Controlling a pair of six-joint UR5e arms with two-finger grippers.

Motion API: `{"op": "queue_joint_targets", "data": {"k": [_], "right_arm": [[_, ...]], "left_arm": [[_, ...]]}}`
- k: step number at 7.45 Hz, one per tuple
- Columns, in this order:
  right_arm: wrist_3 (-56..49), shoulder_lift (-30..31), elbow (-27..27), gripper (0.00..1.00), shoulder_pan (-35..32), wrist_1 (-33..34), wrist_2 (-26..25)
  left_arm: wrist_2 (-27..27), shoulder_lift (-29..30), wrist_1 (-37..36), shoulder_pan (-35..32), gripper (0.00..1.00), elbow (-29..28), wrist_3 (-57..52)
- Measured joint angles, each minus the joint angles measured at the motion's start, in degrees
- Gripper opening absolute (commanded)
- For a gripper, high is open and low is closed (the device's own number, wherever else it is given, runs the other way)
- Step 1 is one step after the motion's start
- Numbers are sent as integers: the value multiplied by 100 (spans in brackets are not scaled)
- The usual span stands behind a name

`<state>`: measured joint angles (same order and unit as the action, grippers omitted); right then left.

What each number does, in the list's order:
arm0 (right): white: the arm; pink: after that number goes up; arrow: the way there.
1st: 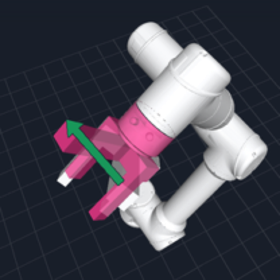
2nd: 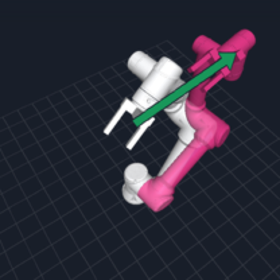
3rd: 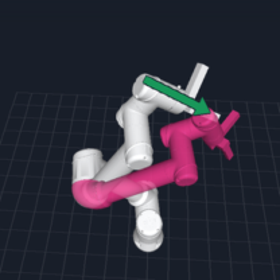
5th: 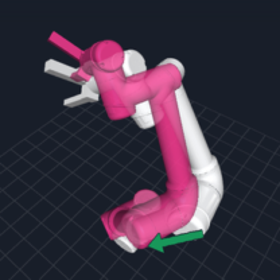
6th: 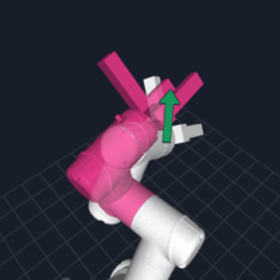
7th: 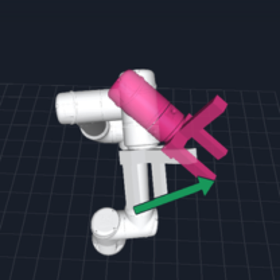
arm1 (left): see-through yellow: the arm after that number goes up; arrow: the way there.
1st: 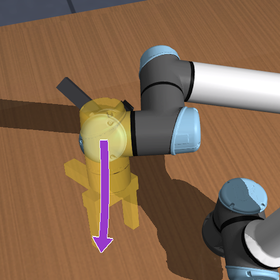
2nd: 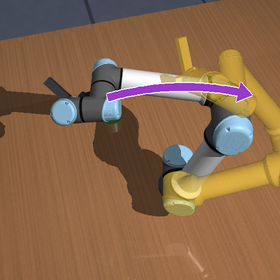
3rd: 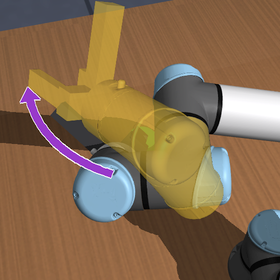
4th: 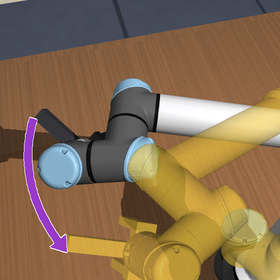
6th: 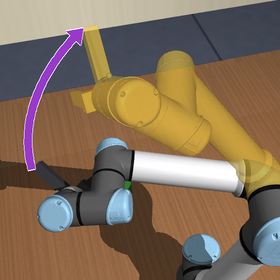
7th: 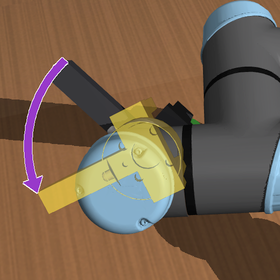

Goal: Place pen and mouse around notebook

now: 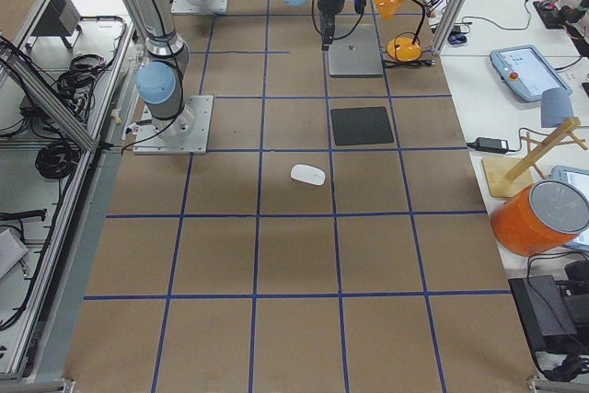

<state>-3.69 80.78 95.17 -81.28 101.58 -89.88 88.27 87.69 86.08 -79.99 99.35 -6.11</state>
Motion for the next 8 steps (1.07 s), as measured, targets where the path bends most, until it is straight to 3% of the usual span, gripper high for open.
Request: {"op": "queue_joint_targets", "data": {"k": [3, 5, 8], "right_arm": [[-1309, -538, 1176, 99, 1420, 2104, 2], [-1485, -867, 1381, 98, 2197, 2469, -95], [-1438, -1131, 1424, 100, 2532, 2559, -659]], "left_arm": [[65, 256, -1083, 963, 100, 752, -379], [136, 560, -2017, 1741, 100, 1303, -1245], [131, 1206, -3124, 2543, 100, 1610, -2781]]}}
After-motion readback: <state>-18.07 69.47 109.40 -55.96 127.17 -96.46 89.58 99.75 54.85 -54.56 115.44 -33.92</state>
